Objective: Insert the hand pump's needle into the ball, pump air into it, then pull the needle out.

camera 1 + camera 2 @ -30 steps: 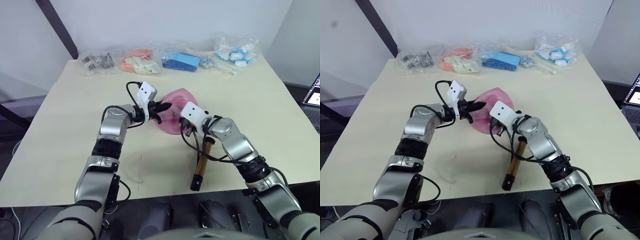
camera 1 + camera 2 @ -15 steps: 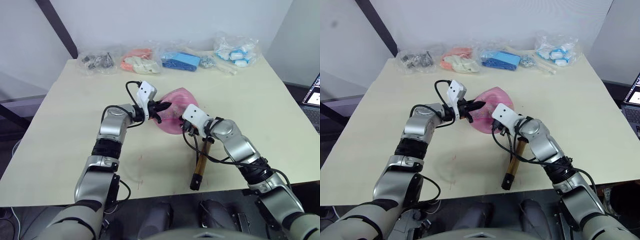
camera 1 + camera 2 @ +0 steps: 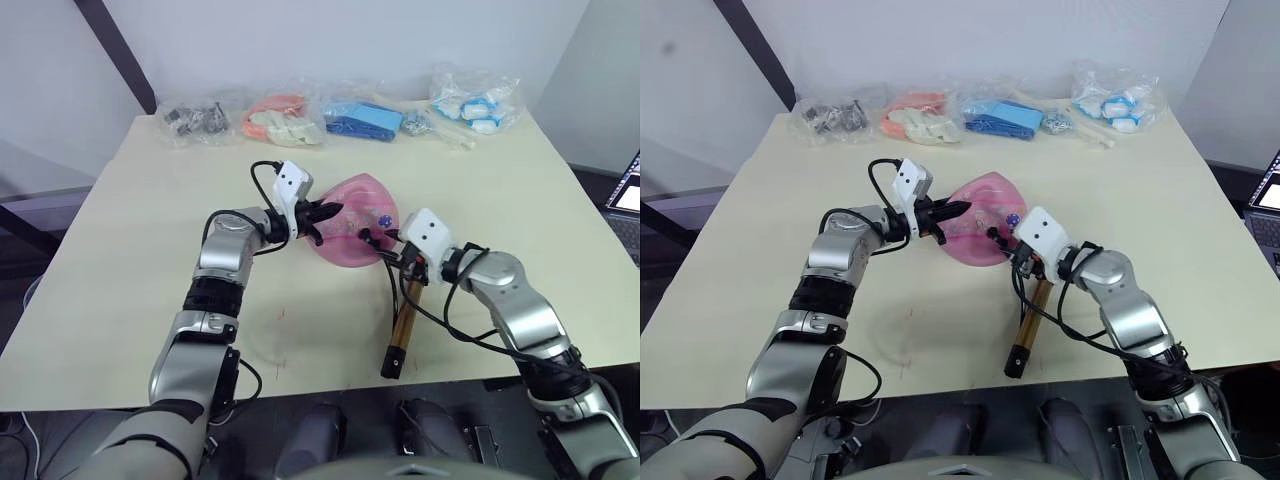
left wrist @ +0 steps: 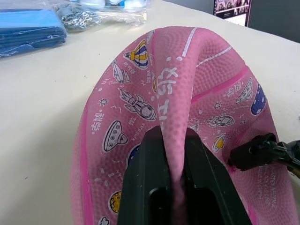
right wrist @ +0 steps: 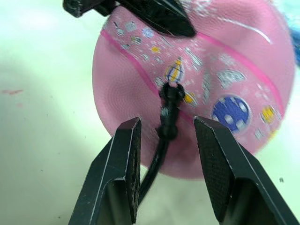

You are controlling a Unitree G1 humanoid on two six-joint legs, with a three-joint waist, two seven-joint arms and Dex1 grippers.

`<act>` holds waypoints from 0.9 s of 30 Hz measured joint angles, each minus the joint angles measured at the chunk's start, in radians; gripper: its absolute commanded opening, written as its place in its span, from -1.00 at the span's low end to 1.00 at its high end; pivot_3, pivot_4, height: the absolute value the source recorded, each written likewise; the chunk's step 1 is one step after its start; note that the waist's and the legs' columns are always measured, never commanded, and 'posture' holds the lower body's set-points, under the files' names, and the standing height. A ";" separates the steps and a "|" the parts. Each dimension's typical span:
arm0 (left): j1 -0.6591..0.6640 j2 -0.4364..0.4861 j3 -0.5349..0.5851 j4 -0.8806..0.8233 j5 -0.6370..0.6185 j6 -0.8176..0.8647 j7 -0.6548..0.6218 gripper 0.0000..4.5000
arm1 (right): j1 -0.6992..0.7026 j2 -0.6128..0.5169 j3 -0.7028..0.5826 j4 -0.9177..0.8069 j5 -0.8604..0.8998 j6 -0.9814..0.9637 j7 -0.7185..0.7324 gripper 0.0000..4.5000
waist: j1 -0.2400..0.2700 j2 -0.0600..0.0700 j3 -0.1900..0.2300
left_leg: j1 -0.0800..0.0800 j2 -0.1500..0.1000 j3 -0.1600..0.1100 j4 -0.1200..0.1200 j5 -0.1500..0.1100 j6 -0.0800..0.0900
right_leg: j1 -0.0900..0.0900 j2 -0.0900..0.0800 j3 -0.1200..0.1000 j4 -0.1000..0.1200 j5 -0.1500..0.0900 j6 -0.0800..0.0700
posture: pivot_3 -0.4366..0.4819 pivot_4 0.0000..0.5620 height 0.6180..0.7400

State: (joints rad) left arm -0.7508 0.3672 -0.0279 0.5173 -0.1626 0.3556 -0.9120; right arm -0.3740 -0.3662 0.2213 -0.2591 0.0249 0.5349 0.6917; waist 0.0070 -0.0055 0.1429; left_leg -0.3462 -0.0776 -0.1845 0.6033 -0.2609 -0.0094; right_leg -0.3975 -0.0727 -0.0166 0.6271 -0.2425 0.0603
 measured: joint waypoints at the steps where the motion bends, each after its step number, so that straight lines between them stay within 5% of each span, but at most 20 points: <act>1: 0.000 0.000 0.000 -0.002 0.000 0.000 0.000 -1.00 | 0.016 -0.004 -0.016 -0.008 0.011 -0.012 0.000 -0.18 | 0.001 0.000 0.000 | 0.000 0.000 0.000 0.000 0.000 0.000 | 0.000 0.000 0.000 0.000 0.000 0.000 | -0.05 -0.47 1.00; 3: 0.001 -0.001 -0.001 -0.012 0.000 0.000 0.000 -1.00 | 0.066 -0.016 -0.061 -0.020 0.053 -0.053 0.008 -0.18 | 0.004 -0.001 0.001 | 0.000 0.000 0.001 0.000 -0.001 0.001 | 0.000 0.000 0.000 0.000 0.000 0.000 | -0.05 -0.47 1.00; 6: 0.002 0.000 -0.001 -0.024 0.000 0.000 0.000 -1.00 | 0.108 -0.035 -0.104 -0.027 0.105 -0.080 0.032 0.17 | 0.004 -0.001 0.002 | 0.000 0.000 0.002 0.001 -0.001 0.002 | 0.000 0.000 0.002 0.000 0.000 0.000 | -0.05 -0.47 1.00; 10: 0.008 -0.001 -0.001 -0.039 0.000 0.000 0.000 -1.00 | 0.194 -0.087 -0.198 -0.051 0.221 -0.150 0.113 0.98 | 0.006 -0.003 0.005 | -0.001 0.000 0.004 0.005 -0.002 0.003 | 0.000 0.000 0.003 0.000 0.000 0.000 | -0.05 -0.47 1.00; 20: 0.010 0.004 -0.009 -0.061 0.000 -0.002 0.000 -1.00 | 0.316 -0.155 -0.359 -0.080 0.366 -0.242 0.165 0.98 | 0.007 -0.004 0.010 | -0.003 0.000 0.010 0.009 -0.004 0.007 | 0.000 0.000 0.006 -0.001 0.000 0.000 | -0.05 -0.47 1.00; 21: 0.010 0.004 -0.009 -0.061 0.000 -0.004 0.000 -0.64 | 0.319 -0.159 -0.375 -0.083 0.386 -0.242 0.165 1.00 | 0.007 -0.004 0.011 | -0.003 0.000 0.011 0.010 -0.005 0.007 | 0.000 0.000 0.007 -0.001 0.000 0.000 | -0.05 -0.47 1.00; 27: 0.012 0.014 -0.013 -0.037 0.004 -0.019 0.001 0.43 | 0.330 -0.170 -0.386 -0.100 0.424 -0.241 0.163 1.00 | 0.011 -0.004 0.015 | -0.004 -0.001 0.010 0.011 -0.005 0.008 | 0.000 -0.001 0.006 -0.001 0.000 0.000 | -0.05 -0.47 1.00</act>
State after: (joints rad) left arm -0.7390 0.3808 -0.0406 0.4802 -0.1583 0.3371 -0.9106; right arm -0.0442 -0.5367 -0.1647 -0.3592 0.4492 0.2941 0.8551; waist 0.0179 -0.0093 0.1577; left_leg -0.3503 -0.0782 -0.1746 0.6143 -0.2660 -0.0015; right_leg -0.3977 -0.0735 -0.0106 0.6265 -0.2423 0.0604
